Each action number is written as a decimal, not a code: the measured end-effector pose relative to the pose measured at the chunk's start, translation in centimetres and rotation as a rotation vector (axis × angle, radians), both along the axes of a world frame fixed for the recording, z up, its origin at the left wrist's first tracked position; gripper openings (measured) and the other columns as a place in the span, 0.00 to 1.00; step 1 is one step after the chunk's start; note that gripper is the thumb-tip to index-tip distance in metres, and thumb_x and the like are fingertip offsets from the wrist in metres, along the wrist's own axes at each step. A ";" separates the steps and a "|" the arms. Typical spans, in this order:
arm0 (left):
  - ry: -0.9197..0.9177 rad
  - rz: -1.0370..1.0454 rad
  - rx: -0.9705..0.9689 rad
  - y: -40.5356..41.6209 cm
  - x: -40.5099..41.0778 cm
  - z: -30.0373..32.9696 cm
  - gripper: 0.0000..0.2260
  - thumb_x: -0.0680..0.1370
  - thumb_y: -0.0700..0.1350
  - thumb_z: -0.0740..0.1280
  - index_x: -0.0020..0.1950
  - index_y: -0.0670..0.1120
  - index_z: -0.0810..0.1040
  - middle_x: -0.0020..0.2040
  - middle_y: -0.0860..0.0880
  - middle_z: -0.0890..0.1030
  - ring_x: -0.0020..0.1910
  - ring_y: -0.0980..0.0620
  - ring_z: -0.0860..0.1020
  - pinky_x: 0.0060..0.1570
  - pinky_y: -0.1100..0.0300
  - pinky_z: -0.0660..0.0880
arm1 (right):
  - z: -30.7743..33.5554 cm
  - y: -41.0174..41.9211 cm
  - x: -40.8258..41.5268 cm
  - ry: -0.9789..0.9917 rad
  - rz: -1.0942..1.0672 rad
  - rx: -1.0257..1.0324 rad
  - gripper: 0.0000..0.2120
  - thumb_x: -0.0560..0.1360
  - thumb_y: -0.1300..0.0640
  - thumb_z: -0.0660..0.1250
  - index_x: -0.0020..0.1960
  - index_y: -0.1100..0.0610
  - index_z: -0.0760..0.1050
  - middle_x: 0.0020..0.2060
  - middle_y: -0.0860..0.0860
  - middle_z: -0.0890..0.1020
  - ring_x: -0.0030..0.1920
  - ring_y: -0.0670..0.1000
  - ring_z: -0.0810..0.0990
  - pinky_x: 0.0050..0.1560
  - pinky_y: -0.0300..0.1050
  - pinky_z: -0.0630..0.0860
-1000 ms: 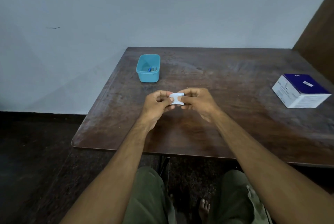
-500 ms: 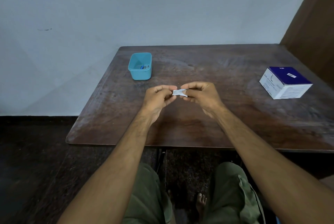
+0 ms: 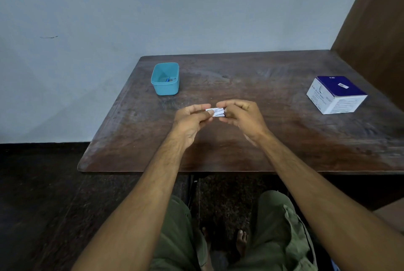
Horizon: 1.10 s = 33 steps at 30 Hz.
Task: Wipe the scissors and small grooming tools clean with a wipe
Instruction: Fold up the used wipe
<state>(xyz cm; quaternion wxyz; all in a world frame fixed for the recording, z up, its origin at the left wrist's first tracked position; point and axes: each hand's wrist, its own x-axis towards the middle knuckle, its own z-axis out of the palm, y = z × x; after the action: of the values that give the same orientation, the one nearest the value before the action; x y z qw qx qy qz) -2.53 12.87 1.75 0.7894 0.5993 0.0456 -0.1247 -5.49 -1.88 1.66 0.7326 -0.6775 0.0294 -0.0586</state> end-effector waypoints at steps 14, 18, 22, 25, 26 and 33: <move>-0.388 0.246 0.495 -2.8 -2.0 -0.8 0.06 0.71 0.39 0.75 0.42 0.50 0.82 0.36 0.51 0.83 0.38 0.55 0.83 0.40 0.61 0.80 | -0.4 0.5 -1.1 -0.025 -0.284 -0.378 0.05 0.69 0.62 0.74 0.37 0.53 0.82 0.30 0.50 0.84 0.33 0.48 0.83 0.38 0.47 0.81; -0.466 0.318 0.564 -3.6 -2.4 -1.1 0.05 0.71 0.41 0.75 0.43 0.49 0.82 0.34 0.60 0.80 0.34 0.68 0.79 0.34 0.74 0.74 | -0.4 0.9 -1.8 -0.117 -0.322 -0.486 0.03 0.71 0.60 0.73 0.43 0.54 0.85 0.35 0.45 0.85 0.36 0.41 0.83 0.40 0.41 0.80; -0.475 0.331 0.543 -4.1 -2.7 -1.4 0.05 0.72 0.39 0.74 0.48 0.45 0.84 0.37 0.60 0.80 0.36 0.68 0.79 0.38 0.74 0.75 | -0.5 1.7 -2.6 -0.185 -0.336 -0.575 0.09 0.73 0.62 0.68 0.47 0.52 0.86 0.40 0.44 0.86 0.37 0.33 0.80 0.40 0.29 0.75; -0.471 0.272 0.523 -4.4 -2.9 -1.6 0.08 0.74 0.38 0.71 0.53 0.44 0.84 0.42 0.58 0.82 0.39 0.71 0.77 0.42 0.78 0.73 | -0.6 1.8 -3.2 -0.212 -0.311 -0.662 0.10 0.76 0.63 0.65 0.47 0.54 0.85 0.38 0.49 0.86 0.40 0.41 0.82 0.44 0.37 0.77; -0.466 0.259 0.518 -4.5 -2.9 -1.6 0.09 0.75 0.38 0.70 0.54 0.44 0.84 0.45 0.57 0.83 0.40 0.71 0.77 0.44 0.79 0.72 | -0.7 1.8 -3.3 -0.209 -0.310 -0.681 0.10 0.76 0.63 0.65 0.47 0.56 0.85 0.38 0.50 0.86 0.41 0.45 0.82 0.45 0.43 0.78; -0.382 0.201 0.425 -4.5 -3.2 -2.0 0.13 0.78 0.37 0.61 0.55 0.45 0.83 0.53 0.54 0.83 0.48 0.65 0.79 0.55 0.66 0.77 | -1.4 1.2 -3.3 -0.213 -0.284 -0.785 0.04 0.76 0.59 0.68 0.45 0.57 0.82 0.39 0.50 0.82 0.47 0.49 0.78 0.46 0.45 0.76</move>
<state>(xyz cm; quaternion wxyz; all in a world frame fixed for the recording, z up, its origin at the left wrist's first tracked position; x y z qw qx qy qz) -5.69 8.35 -0.20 0.6489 0.7562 -0.0195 0.0816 -8.76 -0.70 0.28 0.4030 -0.8843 0.0221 -0.2350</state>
